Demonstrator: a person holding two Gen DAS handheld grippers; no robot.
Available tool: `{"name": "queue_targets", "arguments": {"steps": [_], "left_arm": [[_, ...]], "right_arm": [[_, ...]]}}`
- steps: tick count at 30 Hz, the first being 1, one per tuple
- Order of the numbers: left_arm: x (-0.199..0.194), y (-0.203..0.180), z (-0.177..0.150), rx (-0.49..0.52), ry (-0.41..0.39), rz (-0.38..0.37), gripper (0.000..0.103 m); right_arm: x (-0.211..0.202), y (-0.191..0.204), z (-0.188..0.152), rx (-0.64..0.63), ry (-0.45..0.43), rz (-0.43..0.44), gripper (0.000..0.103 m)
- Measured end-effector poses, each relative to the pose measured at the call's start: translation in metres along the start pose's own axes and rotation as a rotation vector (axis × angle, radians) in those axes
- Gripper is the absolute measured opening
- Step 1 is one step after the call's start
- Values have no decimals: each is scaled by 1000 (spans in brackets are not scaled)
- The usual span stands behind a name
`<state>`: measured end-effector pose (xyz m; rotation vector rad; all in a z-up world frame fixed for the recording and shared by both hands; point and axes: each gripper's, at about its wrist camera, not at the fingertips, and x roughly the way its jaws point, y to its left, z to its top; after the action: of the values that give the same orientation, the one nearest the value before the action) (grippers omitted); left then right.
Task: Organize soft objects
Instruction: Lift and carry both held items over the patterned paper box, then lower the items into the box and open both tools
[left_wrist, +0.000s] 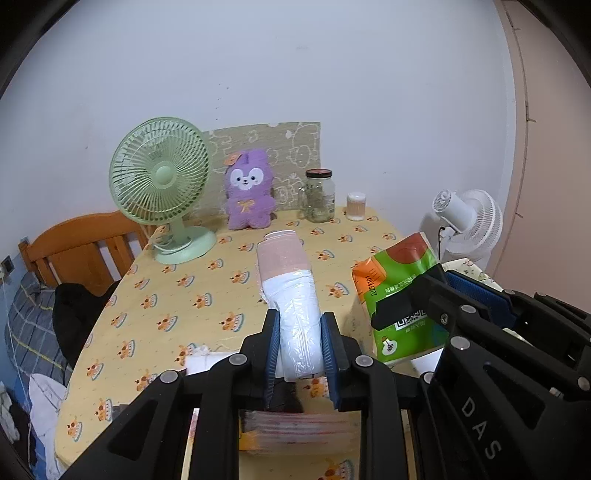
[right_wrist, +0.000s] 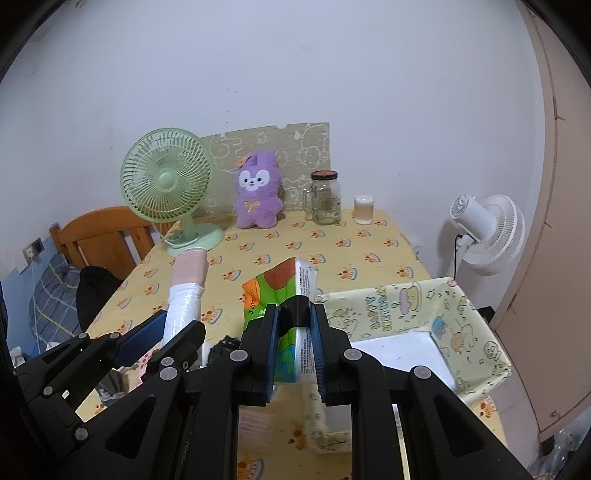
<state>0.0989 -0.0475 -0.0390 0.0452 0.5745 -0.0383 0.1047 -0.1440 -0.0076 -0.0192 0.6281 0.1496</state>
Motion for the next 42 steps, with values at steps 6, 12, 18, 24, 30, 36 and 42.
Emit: {"name": "queue_targets", "arguments": {"steps": [6, 12, 18, 24, 30, 36, 42], "left_arm": [[5, -16, 5, 15, -3, -22, 21], [10, -33, 8, 33, 0, -44, 21], [15, -50, 10, 47, 4, -68, 21], [20, -64, 12, 58, 15, -102, 21], [27, -78, 12, 83, 20, -134, 21], [41, -94, 9, 99, 51, -181, 22], [56, -106, 2, 117, 99, -216, 22]], "right_arm": [[-1, -17, 1, 12, -6, -19, 20], [-1, -35, 2, 27, -8, -41, 20], [0, -52, 2, 38, -10, -62, 20], [-2, -66, 2, 52, -17, -86, 20], [1, -82, -1, 72, -11, -122, 20], [11, -99, -6, 92, 17, -157, 20], [24, -115, -15, 112, 58, -183, 20]]}}
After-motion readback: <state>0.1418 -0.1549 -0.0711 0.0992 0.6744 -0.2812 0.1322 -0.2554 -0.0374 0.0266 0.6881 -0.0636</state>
